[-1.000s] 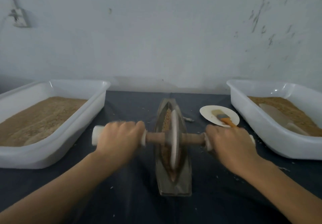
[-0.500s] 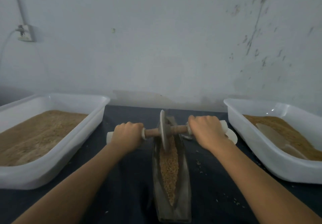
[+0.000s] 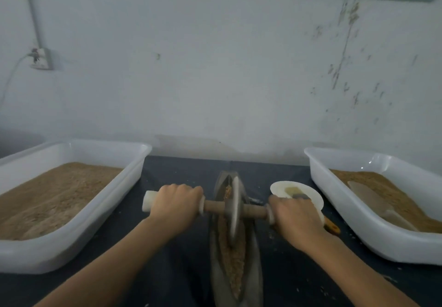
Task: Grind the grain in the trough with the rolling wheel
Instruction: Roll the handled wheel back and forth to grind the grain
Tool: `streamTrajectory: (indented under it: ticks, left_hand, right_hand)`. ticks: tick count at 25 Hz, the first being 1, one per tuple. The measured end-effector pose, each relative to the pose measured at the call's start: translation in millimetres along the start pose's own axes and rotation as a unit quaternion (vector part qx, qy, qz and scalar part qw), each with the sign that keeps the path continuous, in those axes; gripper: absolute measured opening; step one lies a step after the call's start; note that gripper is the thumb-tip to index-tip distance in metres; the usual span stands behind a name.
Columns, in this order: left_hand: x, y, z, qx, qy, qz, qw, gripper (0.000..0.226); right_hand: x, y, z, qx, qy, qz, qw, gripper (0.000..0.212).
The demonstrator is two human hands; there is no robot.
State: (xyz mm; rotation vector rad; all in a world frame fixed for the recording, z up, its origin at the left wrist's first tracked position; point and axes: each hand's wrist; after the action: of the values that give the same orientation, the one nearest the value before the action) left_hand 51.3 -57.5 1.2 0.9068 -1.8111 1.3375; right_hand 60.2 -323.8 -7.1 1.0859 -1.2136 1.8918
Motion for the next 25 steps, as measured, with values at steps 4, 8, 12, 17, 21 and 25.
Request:
streamTrajectory:
  ticks: [4, 8, 12, 17, 21, 25]
  left_hand:
    - [-19.0, -32.7, -2.3, 0.033, 0.014, -0.025, 0.999, 0.016]
    - [-3.3, -5.7, -1.3, -0.007, 0.035, -0.029, 0.999, 0.023]
    - [4.2, 41.1, -7.2, -0.055, 0.020, -0.014, 0.998, 0.035]
    - [-6.2, -3.4, -2.6, 0.008, 0.014, -0.018, 1.000, 0.022]
    - [-16.1, -31.8, -3.4, 0.032, 0.028, -0.041, 0.998, 0.013]
    - [-9.2, 15.5, -7.2, -0.027, 0.058, -0.069, 0.996, 0.023]
  right_hand:
    - [-9.3, -51.8, 2.6, -0.011, 0.036, 0.017, 0.999, 0.024]
    - [-8.7, -3.2, 4.2, 0.000, -0.013, 0.004, 1.000, 0.020]
    - [1.0, 44.0, 7.2, 0.035, -0.024, -0.005, 0.999, 0.042]
    - [-1.7, -11.9, -1.1, -0.009, 0.003, 0.013, 1.000, 0.020]
    - [-3.2, -41.7, -2.6, -0.017, 0.033, 0.027, 0.999, 0.022]
    - [-1.4, 13.0, 3.2, 0.026, -0.001, 0.008, 1.000, 0.032]
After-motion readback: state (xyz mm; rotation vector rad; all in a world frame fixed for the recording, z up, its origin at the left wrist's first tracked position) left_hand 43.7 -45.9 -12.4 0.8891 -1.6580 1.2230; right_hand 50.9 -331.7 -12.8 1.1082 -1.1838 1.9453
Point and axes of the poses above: each hand's wrist, its own y-axis away from the middle knuckle, its own x-axis out of the back of the hand, z = x × y, and after that the axes turned 8 degrees about z, right-handed
